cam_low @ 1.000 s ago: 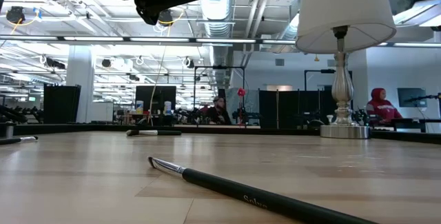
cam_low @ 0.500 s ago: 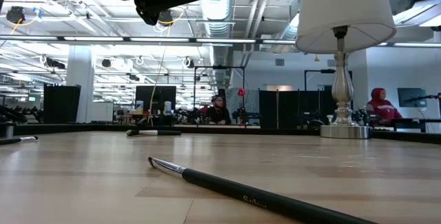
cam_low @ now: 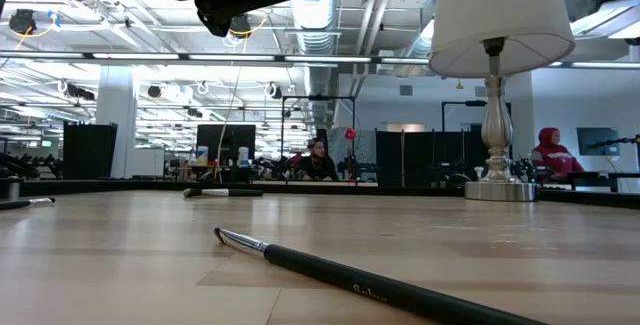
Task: Pick & Place Makeup Brushes
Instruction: Adjust the brushes in the transparent organizer, then put the black eyeshadow brush into the transparent organizer
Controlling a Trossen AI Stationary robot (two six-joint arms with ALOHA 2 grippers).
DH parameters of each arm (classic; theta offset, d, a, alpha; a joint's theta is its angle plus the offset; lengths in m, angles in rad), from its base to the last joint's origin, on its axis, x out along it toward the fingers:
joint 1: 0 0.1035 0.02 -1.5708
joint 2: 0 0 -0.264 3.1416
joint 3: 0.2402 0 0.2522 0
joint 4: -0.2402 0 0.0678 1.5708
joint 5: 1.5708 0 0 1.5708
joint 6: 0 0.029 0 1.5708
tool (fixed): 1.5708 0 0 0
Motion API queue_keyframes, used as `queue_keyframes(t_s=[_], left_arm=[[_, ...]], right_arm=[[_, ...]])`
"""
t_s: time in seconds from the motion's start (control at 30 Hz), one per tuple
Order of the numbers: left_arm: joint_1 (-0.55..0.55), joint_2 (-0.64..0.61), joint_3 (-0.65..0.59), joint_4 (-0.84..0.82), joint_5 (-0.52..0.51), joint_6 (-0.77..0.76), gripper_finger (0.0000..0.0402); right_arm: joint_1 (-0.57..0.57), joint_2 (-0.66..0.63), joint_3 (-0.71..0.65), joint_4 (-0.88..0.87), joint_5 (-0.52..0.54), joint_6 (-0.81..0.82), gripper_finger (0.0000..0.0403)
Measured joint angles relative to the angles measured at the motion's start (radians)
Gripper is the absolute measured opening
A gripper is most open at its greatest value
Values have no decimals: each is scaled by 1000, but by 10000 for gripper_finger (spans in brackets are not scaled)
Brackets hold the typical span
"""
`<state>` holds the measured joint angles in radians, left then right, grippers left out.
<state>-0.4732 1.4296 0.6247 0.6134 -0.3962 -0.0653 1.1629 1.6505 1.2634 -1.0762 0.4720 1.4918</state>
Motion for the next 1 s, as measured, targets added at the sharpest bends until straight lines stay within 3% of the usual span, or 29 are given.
queue_keyframes(t_s=[0.2,0.37,0.43,0.63,0.83,1.0], left_arm=[[5,0,0,0,-11,0,200],[5,-17,0,-29,-45,0,200],[3,-38,0,-66,-47,-8,200],[-21,-139,0,-235,-63,-62,200],[-66,-244,0,-379,-116,-110,200],[-130,-291,0,-448,-131,-131,200]], right_arm=[[2,-1,80,-95,113,0,66],[-4,1,102,-123,417,-31,66],[-27,5,102,-103,486,-47,66],[-151,6,100,101,338,-327,66],[-260,14,100,336,302,-624,66],[-358,87,99,543,188,-856,66]])
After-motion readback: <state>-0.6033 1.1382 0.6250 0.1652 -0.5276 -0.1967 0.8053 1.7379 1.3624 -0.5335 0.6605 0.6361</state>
